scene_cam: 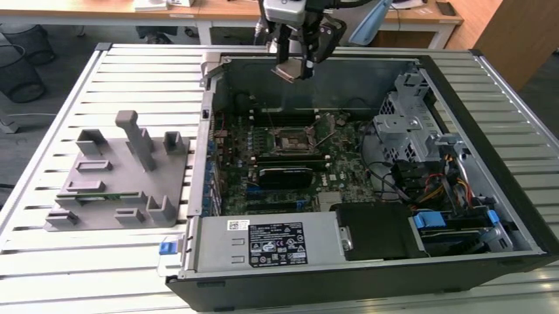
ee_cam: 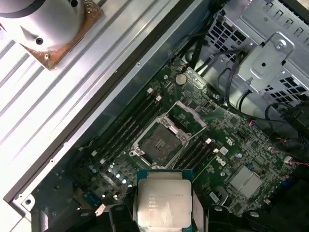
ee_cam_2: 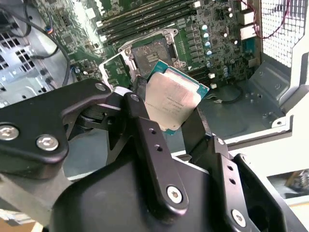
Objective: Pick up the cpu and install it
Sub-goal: 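Place the cpu into insertion slot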
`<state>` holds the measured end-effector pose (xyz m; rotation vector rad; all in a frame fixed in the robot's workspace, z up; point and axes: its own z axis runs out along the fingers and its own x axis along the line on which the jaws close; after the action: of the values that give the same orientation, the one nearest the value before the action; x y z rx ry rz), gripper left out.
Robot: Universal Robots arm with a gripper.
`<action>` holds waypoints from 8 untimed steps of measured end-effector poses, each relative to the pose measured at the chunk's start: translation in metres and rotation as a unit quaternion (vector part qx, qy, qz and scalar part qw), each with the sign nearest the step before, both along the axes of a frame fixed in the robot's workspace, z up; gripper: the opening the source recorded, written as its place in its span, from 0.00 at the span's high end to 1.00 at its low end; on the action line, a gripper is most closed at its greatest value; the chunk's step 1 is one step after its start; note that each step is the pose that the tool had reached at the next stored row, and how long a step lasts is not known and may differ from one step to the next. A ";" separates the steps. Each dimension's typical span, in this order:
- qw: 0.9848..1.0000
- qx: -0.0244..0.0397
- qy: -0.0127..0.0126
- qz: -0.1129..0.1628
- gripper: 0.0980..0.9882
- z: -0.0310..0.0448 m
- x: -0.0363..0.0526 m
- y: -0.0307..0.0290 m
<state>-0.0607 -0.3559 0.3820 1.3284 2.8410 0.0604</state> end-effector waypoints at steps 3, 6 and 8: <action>1.000 0.000 0.000 -0.024 0.50 -0.0005 0.0000 0.0000; 0.999 0.000 0.000 -0.041 0.50 -0.0010 0.0000 0.0001; 0.998 0.000 0.000 -0.055 0.50 -0.0015 0.0000 0.0002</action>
<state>-0.0607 -0.3556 0.3805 1.4812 2.7619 0.0597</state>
